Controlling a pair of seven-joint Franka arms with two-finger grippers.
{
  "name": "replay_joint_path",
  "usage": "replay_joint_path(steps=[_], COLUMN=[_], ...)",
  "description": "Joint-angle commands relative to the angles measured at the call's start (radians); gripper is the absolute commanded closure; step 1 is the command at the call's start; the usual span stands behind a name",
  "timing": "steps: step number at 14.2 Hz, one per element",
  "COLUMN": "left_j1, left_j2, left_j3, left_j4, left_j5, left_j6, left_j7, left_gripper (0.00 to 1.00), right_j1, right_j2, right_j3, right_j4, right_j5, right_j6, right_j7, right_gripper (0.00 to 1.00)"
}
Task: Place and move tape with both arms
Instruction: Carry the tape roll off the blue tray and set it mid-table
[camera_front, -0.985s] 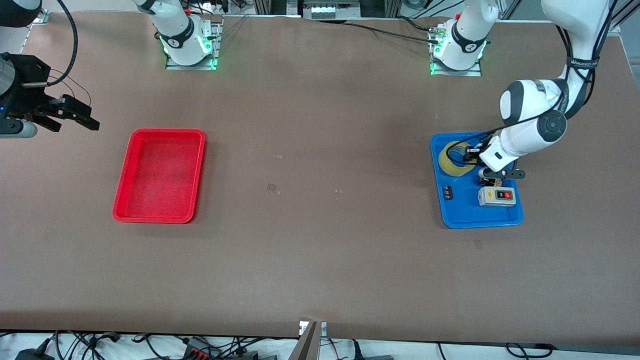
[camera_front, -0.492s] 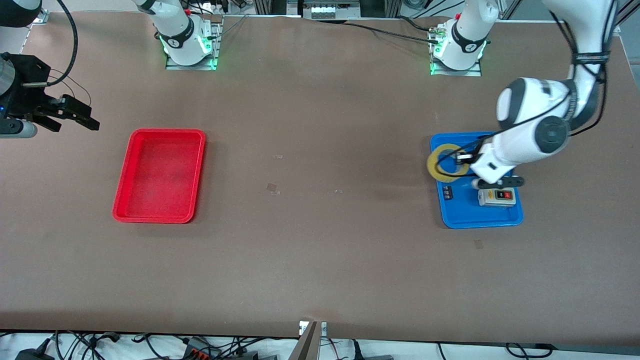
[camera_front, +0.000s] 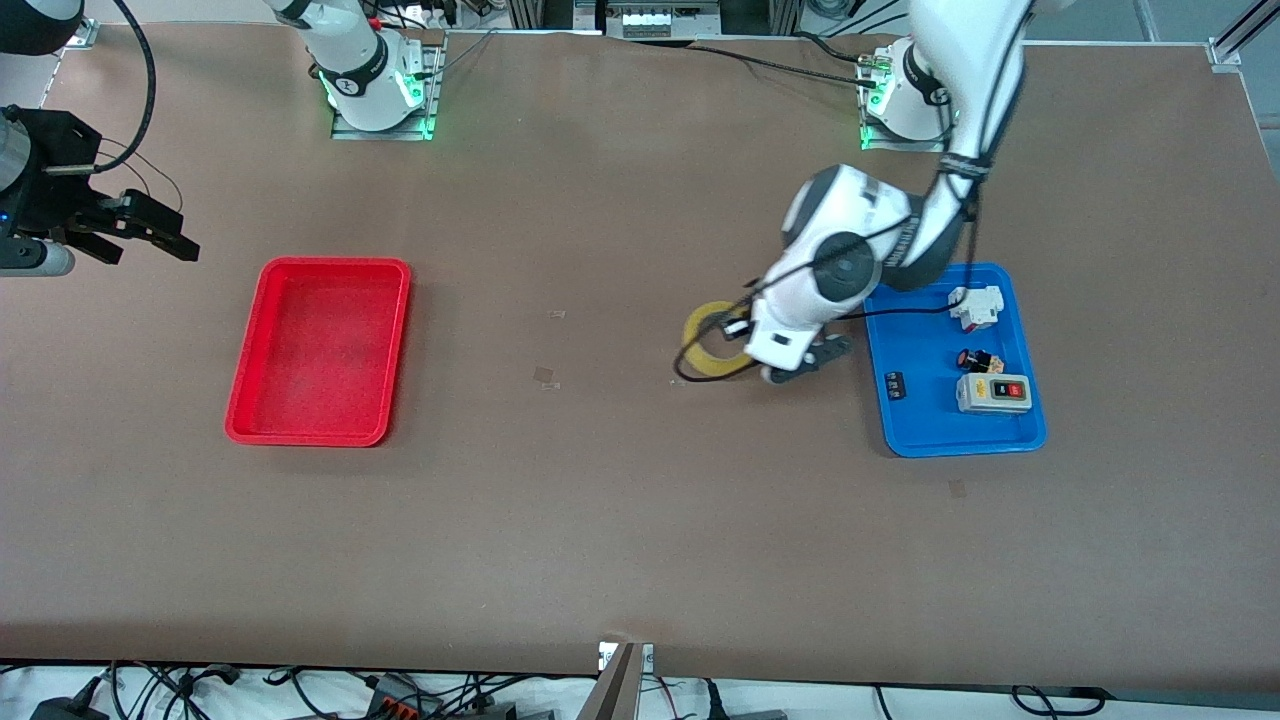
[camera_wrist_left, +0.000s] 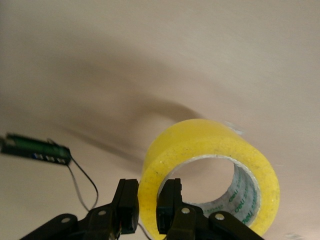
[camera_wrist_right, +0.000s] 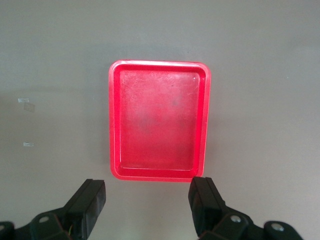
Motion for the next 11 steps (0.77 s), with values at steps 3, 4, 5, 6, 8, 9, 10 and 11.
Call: replay_joint_path(steps=[3,4,5,6,8,9,10,11], left_j1=[-0.163,-0.180,-0.180,-0.177,-0.177,-0.171,-0.166,-0.163], left_j2=[0.171,0.191,0.198,0.198,0.181,0.144,0.112,0.063], left_j3=[0.016,0.016,0.016,0.016,0.022,0.028,0.033,0.053], left_j4=[0.129,0.134,0.134,0.134,0.134,0.134,0.134,0.135], left_j5=[-0.019,-0.016,-0.014,-0.013,-0.011,-0.011,-0.010,-0.004], left_j6=[0.176,0.204,0.211,0.212,0.192,0.143,0.085,0.025], left_j7=[-0.275,-0.293,-0.292,-0.287,-0.289,-0.290,-0.290,-0.290], left_gripper=[0.97,0.85,0.65,0.35,0.00,0.00,0.00,0.00], right_j1=[-0.010,-0.010,-0.010,-0.010,-0.010,-0.010,-0.010,-0.010], right_j2=[-0.006,-0.006,-0.006,-0.003,0.000,0.000,0.000,0.000], right_j3=[0.011,0.011,0.011,0.011,0.009,0.009,0.009,0.009], right_j4=[0.004,0.004,0.004,0.006,0.006,0.006,0.006,0.006], right_j5=[0.003,0.006,0.007,0.007,0.007,0.007,0.007,0.007], right_j6=[-0.003,-0.005,-0.009,-0.011,-0.014,-0.014,-0.012,0.000], right_j7=[-0.001,-0.001,-0.001,-0.001,-0.010,-0.015,-0.003,-0.001], right_gripper=[0.00,0.00,0.00,0.00,0.00,0.00,0.00,0.00])
